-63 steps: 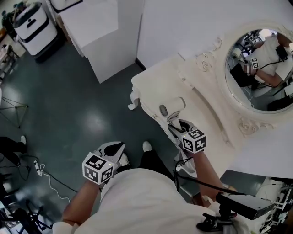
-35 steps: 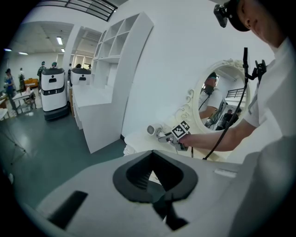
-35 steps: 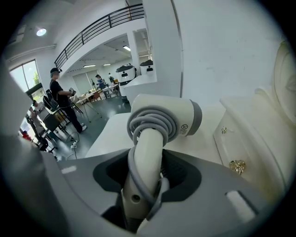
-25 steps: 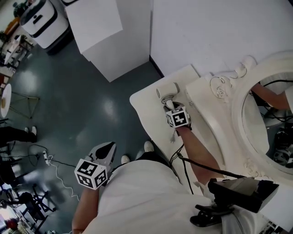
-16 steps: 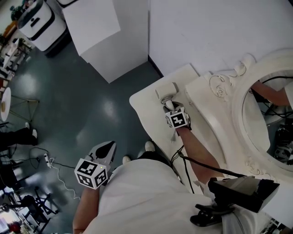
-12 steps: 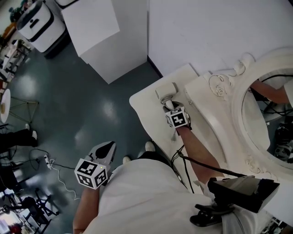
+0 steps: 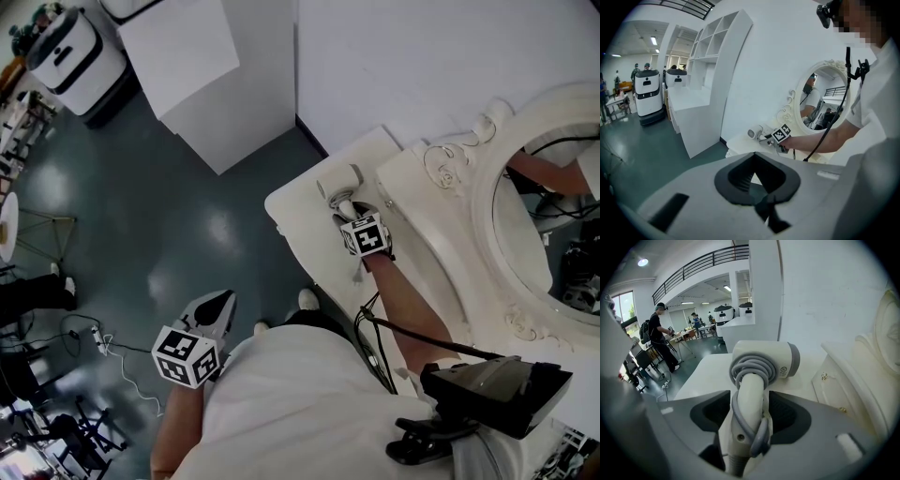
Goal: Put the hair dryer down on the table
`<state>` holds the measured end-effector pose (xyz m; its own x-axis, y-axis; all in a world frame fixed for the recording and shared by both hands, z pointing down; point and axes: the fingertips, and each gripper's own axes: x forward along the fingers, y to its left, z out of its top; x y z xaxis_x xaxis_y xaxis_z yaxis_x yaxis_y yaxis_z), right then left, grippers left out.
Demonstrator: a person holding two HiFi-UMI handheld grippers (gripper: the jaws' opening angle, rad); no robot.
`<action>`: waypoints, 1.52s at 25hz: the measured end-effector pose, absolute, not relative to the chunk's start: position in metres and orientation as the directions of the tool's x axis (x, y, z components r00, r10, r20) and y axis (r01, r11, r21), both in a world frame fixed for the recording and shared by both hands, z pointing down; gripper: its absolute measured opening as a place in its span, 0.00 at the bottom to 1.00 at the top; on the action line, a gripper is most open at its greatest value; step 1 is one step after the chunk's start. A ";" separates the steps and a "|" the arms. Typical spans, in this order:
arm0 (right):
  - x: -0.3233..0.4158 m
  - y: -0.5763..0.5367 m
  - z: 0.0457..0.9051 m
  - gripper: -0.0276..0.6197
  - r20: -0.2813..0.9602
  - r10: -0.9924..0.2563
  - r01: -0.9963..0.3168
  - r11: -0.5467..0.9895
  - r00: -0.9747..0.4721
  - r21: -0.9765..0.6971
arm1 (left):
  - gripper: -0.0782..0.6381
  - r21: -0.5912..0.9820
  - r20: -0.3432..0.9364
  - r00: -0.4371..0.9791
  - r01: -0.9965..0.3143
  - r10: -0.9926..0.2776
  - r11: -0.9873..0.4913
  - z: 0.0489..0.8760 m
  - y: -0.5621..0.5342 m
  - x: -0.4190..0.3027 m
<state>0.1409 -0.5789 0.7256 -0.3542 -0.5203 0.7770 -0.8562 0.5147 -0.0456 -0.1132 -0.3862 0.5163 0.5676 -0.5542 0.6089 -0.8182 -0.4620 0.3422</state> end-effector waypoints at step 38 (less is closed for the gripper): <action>0.046 -0.365 0.610 0.04 0.690 -0.628 -0.893 0.446 -0.360 -0.061 | 0.11 0.363 0.523 0.725 -0.665 -0.447 -0.653 0.515 -0.259 -0.181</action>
<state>0.0460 -0.3654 0.6096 -0.3604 -0.6282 0.6895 -0.8932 0.4455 -0.0610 -0.1807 -0.2586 0.5153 0.7252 -0.4474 0.5235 -0.6649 -0.6525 0.3634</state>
